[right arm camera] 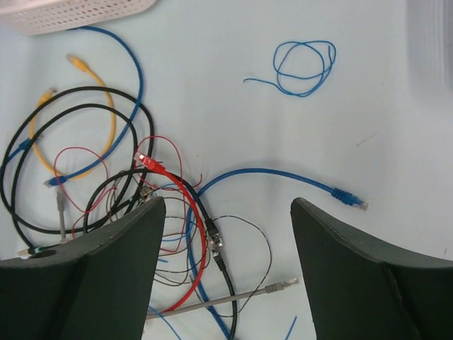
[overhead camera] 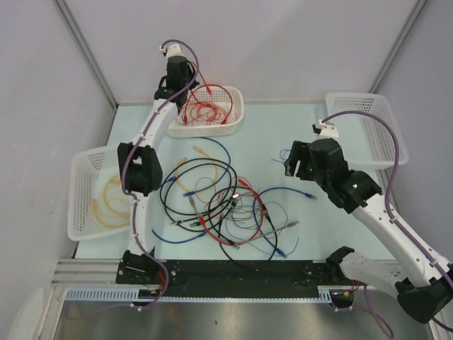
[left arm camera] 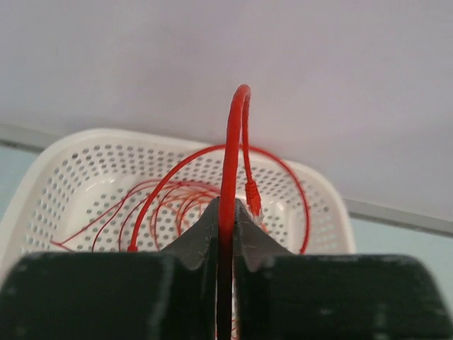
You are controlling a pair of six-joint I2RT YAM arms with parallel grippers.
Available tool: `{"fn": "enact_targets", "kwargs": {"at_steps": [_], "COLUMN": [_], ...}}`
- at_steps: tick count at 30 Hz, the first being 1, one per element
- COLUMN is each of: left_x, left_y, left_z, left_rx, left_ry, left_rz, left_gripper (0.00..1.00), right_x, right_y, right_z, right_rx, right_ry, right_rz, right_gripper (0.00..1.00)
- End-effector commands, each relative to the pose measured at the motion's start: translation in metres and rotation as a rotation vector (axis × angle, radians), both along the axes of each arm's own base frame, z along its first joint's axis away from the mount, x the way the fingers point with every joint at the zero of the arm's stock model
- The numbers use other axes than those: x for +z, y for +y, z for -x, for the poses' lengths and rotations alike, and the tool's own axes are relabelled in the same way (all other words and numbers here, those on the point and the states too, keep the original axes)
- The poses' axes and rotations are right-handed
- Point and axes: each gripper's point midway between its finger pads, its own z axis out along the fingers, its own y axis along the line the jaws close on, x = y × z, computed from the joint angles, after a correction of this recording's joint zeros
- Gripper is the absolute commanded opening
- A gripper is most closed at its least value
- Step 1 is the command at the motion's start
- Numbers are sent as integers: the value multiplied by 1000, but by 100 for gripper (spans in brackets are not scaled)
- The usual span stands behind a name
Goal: Untangle the cables
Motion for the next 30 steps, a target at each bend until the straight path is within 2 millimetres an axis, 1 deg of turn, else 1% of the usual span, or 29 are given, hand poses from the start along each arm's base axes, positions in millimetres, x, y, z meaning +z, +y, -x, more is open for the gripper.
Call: {"fn": "enact_targets", "kwargs": {"at_steps": [1, 2, 3, 4, 5, 6, 7, 9, 10, 11, 12, 13, 14, 15, 16, 17, 18, 19, 20, 21, 22, 23, 24, 25, 26, 27, 28, 29, 30], "left_x": [13, 20, 26, 38, 46, 66, 79, 92, 119, 130, 119, 144, 146, 116, 137, 86, 75, 95, 47, 54, 47, 42, 23, 16, 18, -1, -4, -4, -11], "left_y": [-3, -5, -7, -7, -7, -10, -9, -20, -20, -34, -38, -38, -45, -47, -41, -40, -38, -37, -50, -54, -53, -56, -58, -61, -73, -65, -78, -78, -70], "left_z": [2, 3, 10, 13, 18, 29, 36, 55, 73, 89, 100, 125, 140, 151, 175, 185, 199, 218, 241, 252, 265, 290, 305, 317, 333, 343, 358, 366, 370], "left_rx": [-43, -60, -67, -67, -69, -73, -64, -76, -69, -92, -98, -96, -75, -71, -72, -70, -59, -124, -288, -346, -364, -400, -409, -418, -437, -386, -424, -420, -363], "left_ry": [-12, -35, -41, -70, -82, -109, -127, -138, -176, -190, -164, -200, -199, -136, -172, -70, -41, -112, -24, -84, -81, -77, -4, 35, 52, 124, 145, 152, 171], "left_rz": [-8, -2, 0, 6, 5, 7, -8, -30, -29, -28, -42, -28, -17, 7, 67, 96, 211, 265, 268, 305, 315, 315, 257, 212, 160, 77, 52, 54, 43], "left_gripper": [45, 58, 75, 97, 100, 100, 99, 100, 100, 99, 100, 99, 100, 100, 100, 100, 100, 100, 100, 100, 100, 100, 100, 100, 100, 100, 100, 100, 99], "right_x": [-3, -5, -5, -6, -5, -4, -3, -4, -5, -3, -3, -3, -3, -5, -5, -7, -13, -16, -22, -29, -34, -37, -44, -48, -48, -59, -59, -64, -69], "right_y": [0, 0, 3, 5, 6, 8, 8, 8, 9, 9, 11, 11, 11, 12, 11, 9, 5, 3, 0, -1, -2, 1, 0, 3, 8, 9, 13, 18, 21], "right_z": [-17, -20, -21, -22, -22, -22, -22, -21, -20, -19, -17, -16, -14, -13, -11, -10, -9, -7, -6, -3, -1, 2, 4, 6, 5, 9, 6, 8, 8], "right_rx": [-12, -17, -8, -3, 0, 8, 10, 12, 18, 21, 31, 33, 35, 37, 26, 14, -5, -22, -50, -58, -65, -53, -53, -37, -28, -21, -10, 15, 27], "right_ry": [-6, -2, 0, 1, -1, 0, -4, 1, 4, 1, 0, -1, -2, 2, 5, 11, 19, 29, 46, 61, 72, 86, 98, 105, 103, 123, 108, 118, 123], "right_rz": [15, 11, 2, -5, -10, -20, -21, -19, -21, -25, -33, -40, -48, -55, -67, -72, -66, -71, -76, -78, -81, -98, -102, -111, -141, -138, -157, -173, -178], "right_gripper": [76, 76, 76, 76, 76, 76, 76, 77, 77, 77, 77, 77, 77, 77, 77, 77, 77, 78, 78, 78, 78, 78, 78, 78, 78, 77, 75, 73, 71]}}
